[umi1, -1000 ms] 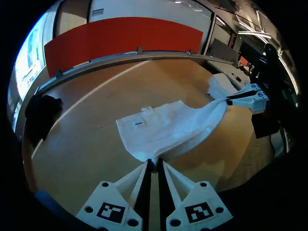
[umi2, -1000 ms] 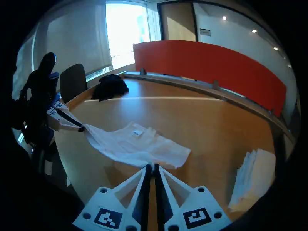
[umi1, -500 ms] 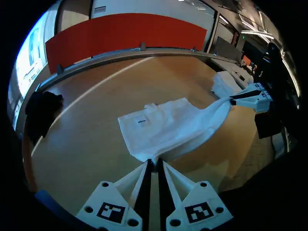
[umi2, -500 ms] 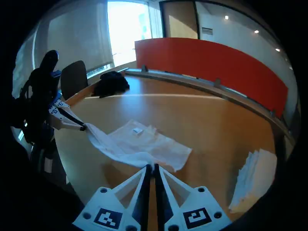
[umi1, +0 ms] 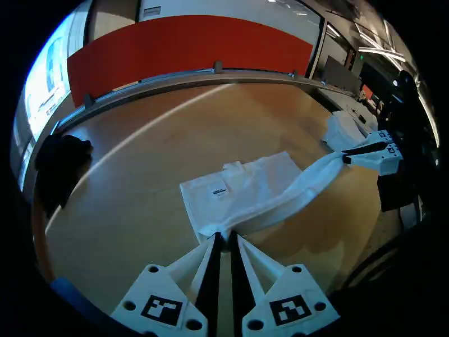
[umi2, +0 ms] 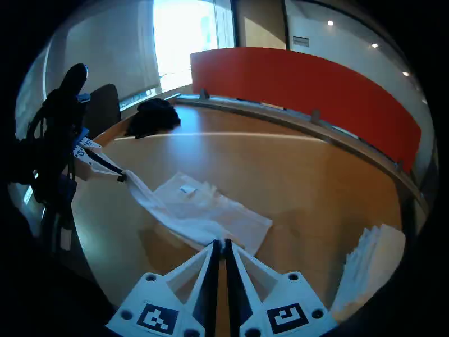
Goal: Fold towel
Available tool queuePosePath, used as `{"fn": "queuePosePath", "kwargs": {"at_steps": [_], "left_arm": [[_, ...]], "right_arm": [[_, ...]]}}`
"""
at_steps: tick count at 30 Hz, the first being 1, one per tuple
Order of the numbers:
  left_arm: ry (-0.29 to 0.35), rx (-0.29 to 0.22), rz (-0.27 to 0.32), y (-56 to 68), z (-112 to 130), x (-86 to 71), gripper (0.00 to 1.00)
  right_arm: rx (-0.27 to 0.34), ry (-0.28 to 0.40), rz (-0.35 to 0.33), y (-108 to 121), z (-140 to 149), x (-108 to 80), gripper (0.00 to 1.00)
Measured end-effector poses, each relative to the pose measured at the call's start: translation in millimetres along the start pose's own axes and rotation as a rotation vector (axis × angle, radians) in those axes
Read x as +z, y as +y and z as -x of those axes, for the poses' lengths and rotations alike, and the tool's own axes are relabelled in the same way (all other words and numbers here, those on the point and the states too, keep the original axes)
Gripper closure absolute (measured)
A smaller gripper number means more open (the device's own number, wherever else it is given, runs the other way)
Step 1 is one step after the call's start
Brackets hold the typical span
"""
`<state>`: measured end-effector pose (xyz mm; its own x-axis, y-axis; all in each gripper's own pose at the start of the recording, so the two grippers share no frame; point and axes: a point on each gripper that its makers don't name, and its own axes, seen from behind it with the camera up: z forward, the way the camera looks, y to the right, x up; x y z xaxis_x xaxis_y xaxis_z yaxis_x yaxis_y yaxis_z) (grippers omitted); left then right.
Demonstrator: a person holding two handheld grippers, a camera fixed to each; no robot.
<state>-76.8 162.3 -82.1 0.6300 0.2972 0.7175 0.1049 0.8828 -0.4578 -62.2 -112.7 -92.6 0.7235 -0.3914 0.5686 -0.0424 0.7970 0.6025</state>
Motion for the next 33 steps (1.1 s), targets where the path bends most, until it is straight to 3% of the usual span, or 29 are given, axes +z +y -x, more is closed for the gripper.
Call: {"fn": "queuePosePath", "kwargs": {"at_steps": [8,18,27,33], "left_arm": [[-0.014,-0.01,-0.007,-14.6,-10.1,29.3,0.88],[-0.038,0.01,-0.006,-21.1,-6.5,53.5,0.88],[-0.046,0.031,-0.035,-31.8,-2.0,83.7,0.87],[-0.034,0.019,-0.044,-37.3,-5.6,97.6,0.84]], "right_arm": [[0.016,-0.03,0.006,15.4,0.9,24.5,0.92],[0.026,-0.074,0.012,25.1,14.7,42.3,0.92],[0.052,-0.104,0.027,39.2,21.3,71.6,0.92],[0.08,-0.119,0.045,49.6,23.9,85.5,0.9]]}}
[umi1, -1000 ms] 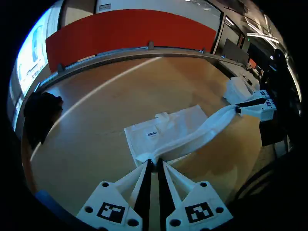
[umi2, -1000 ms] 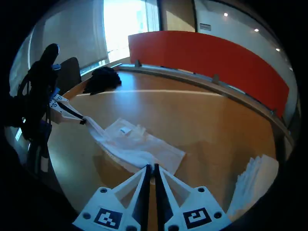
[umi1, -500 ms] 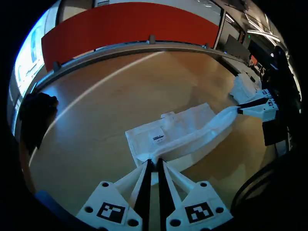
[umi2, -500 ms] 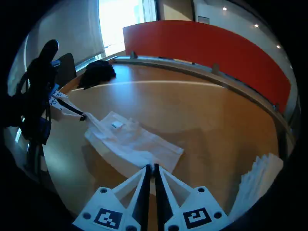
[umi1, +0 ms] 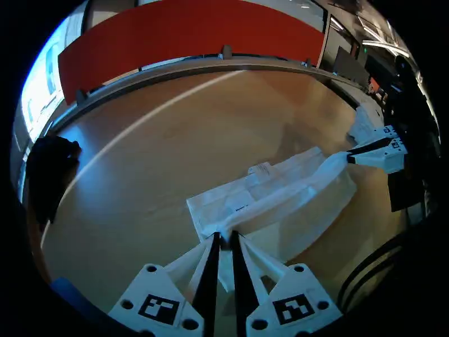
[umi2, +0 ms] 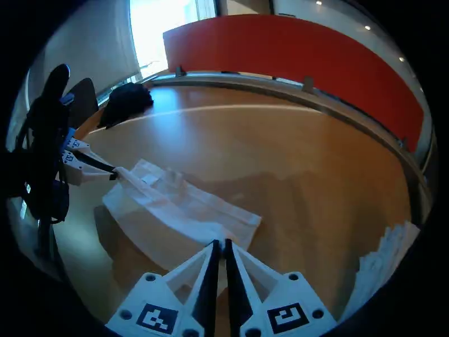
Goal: Fold towel
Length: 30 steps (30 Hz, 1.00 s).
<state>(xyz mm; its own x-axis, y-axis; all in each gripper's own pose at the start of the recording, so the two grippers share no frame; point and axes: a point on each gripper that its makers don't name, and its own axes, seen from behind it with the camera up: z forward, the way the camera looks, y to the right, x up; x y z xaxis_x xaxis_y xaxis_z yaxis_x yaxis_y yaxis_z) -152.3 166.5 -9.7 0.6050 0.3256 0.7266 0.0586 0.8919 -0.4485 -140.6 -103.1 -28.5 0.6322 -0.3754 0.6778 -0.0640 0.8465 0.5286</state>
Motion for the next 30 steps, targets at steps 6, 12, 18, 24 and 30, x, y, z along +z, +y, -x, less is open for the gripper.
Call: {"fn": "queuePosePath", "kwargs": {"at_steps": [6,12,18,24,30], "left_arm": [[0.0,-0.011,-0.023,-8.3,-1.9,9.8,0.77],[-0.002,0.007,-0.044,-15.0,-4.4,16.1,0.74],[0.001,0.03,-0.058,-20.3,-9.0,19.3,0.67],[-0.004,0.042,-0.066,-25.0,-11.6,24.5,0.6],[0.001,0.025,-0.074,-30.6,-17.4,25.0,0.48]], "right_arm": [[0.006,-0.012,0.03,7.8,1.8,9.7,0.75],[-0.006,-0.022,0.061,14.3,4.8,15.5,0.61],[-0.013,-0.024,0.085,20.8,3.1,19.8,0.52],[-0.008,-0.02,0.117,32.7,-2.2,25.5,0.46],[-0.005,-0.01,0.137,40.5,-10.9,27.7,0.4]]}}
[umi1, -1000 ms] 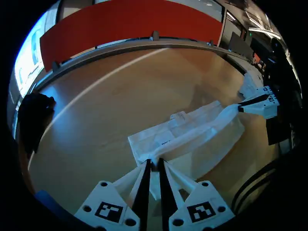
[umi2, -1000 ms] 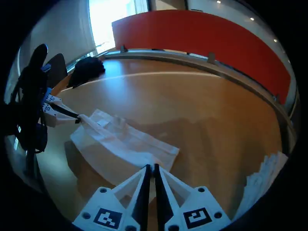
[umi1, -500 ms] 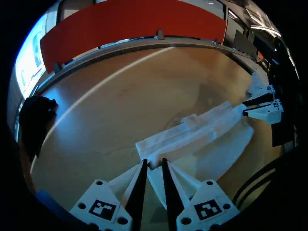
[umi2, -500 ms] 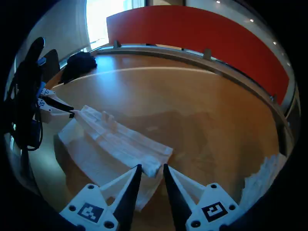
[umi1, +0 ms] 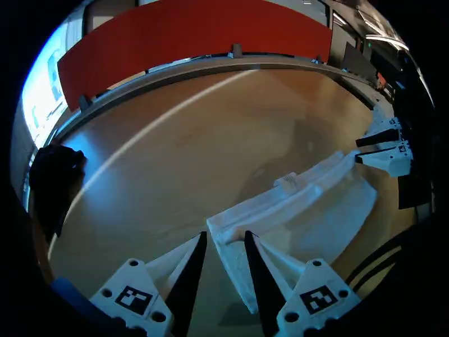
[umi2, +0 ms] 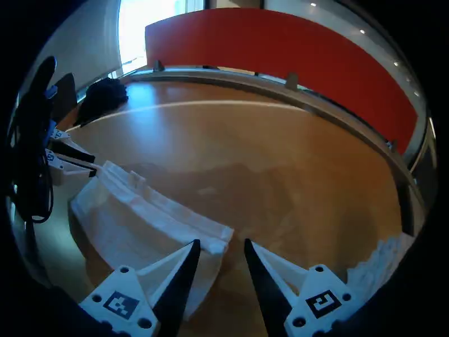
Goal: Fold towel
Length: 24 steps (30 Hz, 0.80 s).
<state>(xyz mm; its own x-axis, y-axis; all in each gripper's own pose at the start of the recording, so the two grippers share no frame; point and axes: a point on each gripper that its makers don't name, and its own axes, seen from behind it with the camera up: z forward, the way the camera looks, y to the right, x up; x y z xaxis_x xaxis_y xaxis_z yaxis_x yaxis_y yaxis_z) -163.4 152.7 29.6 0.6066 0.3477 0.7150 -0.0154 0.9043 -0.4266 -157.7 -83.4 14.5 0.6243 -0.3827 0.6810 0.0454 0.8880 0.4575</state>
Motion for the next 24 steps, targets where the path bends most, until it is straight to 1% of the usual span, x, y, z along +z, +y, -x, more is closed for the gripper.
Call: {"fn": "queuePosePath", "kwargs": {"at_steps": [2,4,6,8,10,11,14,18,24], "left_arm": [[0.001,-0.009,0.003,-0.9,-1.5,-0.7,0.36],[0.004,-0.016,0.004,-2.6,-2.7,-1.8,0.3],[0.009,-0.021,0.002,-5.0,-3.9,-3.4,0.24],[0.015,-0.023,-0.006,-8.2,-4.8,-5.3,0.22],[0.018,-0.026,-0.011,-10.4,-5.1,-6.9,0.19],[0.02,-0.027,-0.013,-11.3,-5.1,-7.6,0.18],[0.022,-0.033,-0.012,-12.3,-4.3,-9.1,0.16],[0.023,-0.042,-0.008,-11.6,-2.6,-10.4,0.15],[0.026,-0.05,-0.008,-9.9,0.4,-14.3,0.15]], "right_arm": [[0.002,0.006,0.003,1.5,-2.4,0.0,0.36],[0.003,0.01,0.006,2.8,-3.9,-0.2,0.31],[0.003,0.014,0.008,4.0,-4.9,-0.7,0.31],[0.002,0.018,0.008,4.7,-5.6,-1.4,0.26],[0.0,0.021,0.007,4.8,-6.4,-2.1,0.16],[0.0,0.024,0.006,4.7,-6.9,-2.6,0.13],[-0.003,0.029,0.002,3.6,-7.2,-4.5,0.07],[-0.009,0.033,-0.004,1.1,-5.9,-8.1,0.04],[-0.011,0.033,-0.011,-3.5,-0.5,-14.6,0.04]]}}
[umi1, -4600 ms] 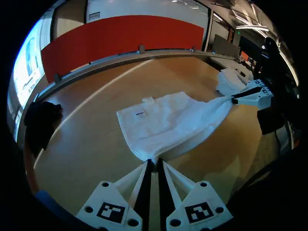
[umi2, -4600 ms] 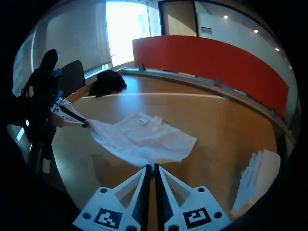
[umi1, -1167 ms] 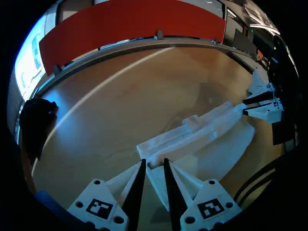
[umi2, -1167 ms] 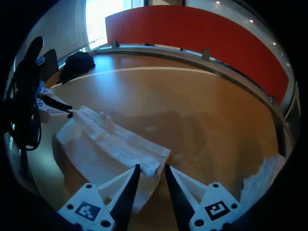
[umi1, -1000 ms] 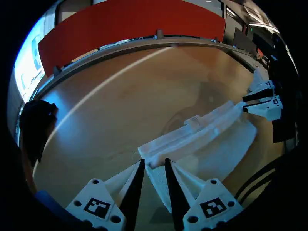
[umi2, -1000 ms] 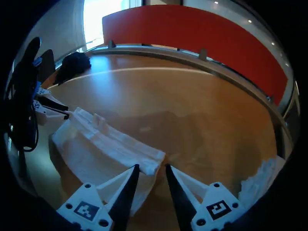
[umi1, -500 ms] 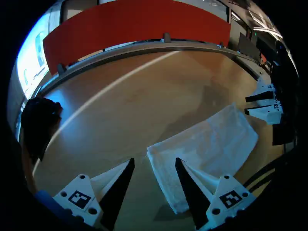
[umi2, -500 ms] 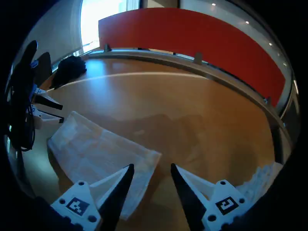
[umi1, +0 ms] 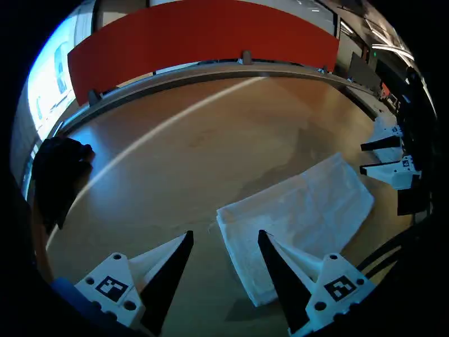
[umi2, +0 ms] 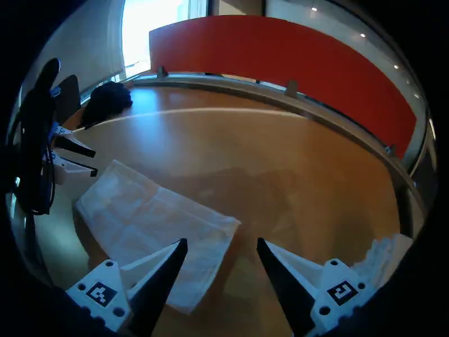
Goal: Fold towel
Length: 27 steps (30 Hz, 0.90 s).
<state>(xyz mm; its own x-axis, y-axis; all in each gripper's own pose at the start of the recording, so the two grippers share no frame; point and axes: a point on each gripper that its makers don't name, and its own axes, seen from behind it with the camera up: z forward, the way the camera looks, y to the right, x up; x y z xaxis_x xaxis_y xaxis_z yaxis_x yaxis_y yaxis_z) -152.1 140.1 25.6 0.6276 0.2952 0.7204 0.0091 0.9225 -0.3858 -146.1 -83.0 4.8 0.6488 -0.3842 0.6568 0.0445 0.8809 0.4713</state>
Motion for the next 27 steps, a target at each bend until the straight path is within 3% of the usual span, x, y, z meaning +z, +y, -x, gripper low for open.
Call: {"fn": "queuePosePath", "kwargs": {"at_steps": [9,21,27], "left_arm": [[-0.002,-0.022,-0.001,5.9,15.9,-15.6,0.15],[-0.024,-0.074,-0.014,13.6,56.2,-37.3,0.15],[-0.027,-0.089,-0.017,14.2,65.2,-42.2,0.15]], "right_arm": [[0.008,-0.005,-0.013,-11.8,18.5,-16.4,0.04],[0.022,-0.013,-0.021,-30.2,46.9,-41.3,0.04],[0.016,-0.018,-0.026,-34.7,54.2,-45.1,0.04]]}}
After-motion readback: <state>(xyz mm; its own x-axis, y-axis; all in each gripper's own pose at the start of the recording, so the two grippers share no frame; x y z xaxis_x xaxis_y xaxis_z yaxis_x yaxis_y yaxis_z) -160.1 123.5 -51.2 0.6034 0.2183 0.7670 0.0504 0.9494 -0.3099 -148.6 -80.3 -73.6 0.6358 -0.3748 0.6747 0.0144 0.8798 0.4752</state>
